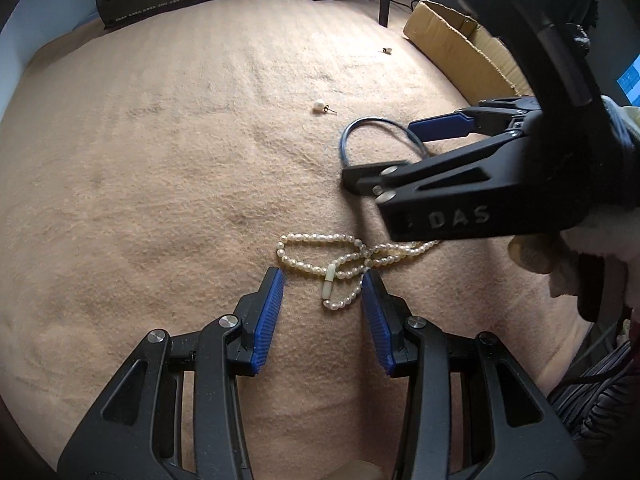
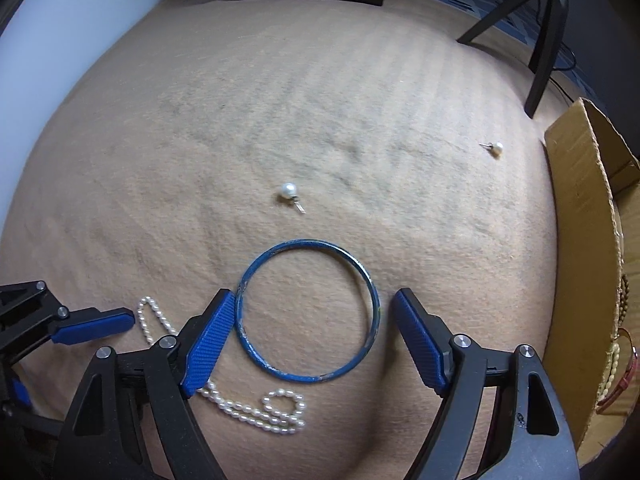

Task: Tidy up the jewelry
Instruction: 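Move left tool toward pearl necklace while right tool reaches over blue bangle, then close left tool on pearl necklace while right tool closes on blue bangle, then lift and carry the pearl necklace and blue bangle over the cardboard box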

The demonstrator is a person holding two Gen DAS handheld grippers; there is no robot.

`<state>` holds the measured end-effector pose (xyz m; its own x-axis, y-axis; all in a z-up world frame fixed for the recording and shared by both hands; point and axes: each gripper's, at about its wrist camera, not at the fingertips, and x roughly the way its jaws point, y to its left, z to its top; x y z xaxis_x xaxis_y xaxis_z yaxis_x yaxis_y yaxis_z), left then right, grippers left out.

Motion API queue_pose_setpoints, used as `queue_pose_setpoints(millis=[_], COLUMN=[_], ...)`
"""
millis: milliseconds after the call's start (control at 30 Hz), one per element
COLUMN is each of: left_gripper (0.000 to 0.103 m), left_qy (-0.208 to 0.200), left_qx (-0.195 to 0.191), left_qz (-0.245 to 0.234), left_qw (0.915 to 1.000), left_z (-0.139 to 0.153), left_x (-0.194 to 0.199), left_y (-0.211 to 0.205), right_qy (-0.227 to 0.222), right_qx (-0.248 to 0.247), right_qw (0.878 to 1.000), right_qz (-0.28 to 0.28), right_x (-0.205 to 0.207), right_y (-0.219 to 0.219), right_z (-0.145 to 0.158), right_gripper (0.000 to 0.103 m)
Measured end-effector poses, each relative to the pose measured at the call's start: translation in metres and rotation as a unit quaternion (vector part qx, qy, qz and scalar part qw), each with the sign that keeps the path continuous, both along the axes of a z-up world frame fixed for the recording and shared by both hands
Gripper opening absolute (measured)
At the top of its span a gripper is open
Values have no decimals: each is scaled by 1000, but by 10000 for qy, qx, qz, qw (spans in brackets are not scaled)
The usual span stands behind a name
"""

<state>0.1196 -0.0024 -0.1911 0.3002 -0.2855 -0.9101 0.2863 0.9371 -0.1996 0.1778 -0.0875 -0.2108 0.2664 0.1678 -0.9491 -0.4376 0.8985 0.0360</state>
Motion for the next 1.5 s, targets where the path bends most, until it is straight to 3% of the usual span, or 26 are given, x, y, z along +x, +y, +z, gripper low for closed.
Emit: queue_pose_setpoints(millis=[100,233,367,467,600,667,767,833,1067,1500], left_gripper=[43,61,61,61,45,28,11,6,1,1], left_qy=[-11,-80,-243,-322,-459,-489,-481,-442,-395,-659], left_qx=[19,89,437,487,577,574,510,416,87,-585], left_qz=[-3,-141,-261,-223,-219,-234,-187,-116,39,416], left_qw=[10000,9998,9984,9980,9970,9969,9974,9981,9992,9952], left_z=[-2,-3,-7,-8,-9,-9,-9,-8,-1,40], left_x=[3,4,6,9,11,12,14,16,14,10], left_y=[-5,-18,-32,-33,-34,-34,-30,-26,-17,3], right_qy=[8,18,15,16,25,31,39,34,-40,-279], right_qx=[27,45,53,63,78,90,115,121,159,513], right_qw=[10000,9999,9999,9999,9999,9999,9998,9998,9997,9973], right_qz=[-46,-100,-130,-129,-129,-137,-139,-133,-175,-439], right_x=[3,8,2,2,8,8,10,11,9,5], right_y=[-9,-17,-17,-19,-25,-26,-30,-34,-36,-64], right_z=[2,0,5,5,6,5,4,5,9,39], right_gripper=[72,70,70,70,70,71,71,71,71,71])
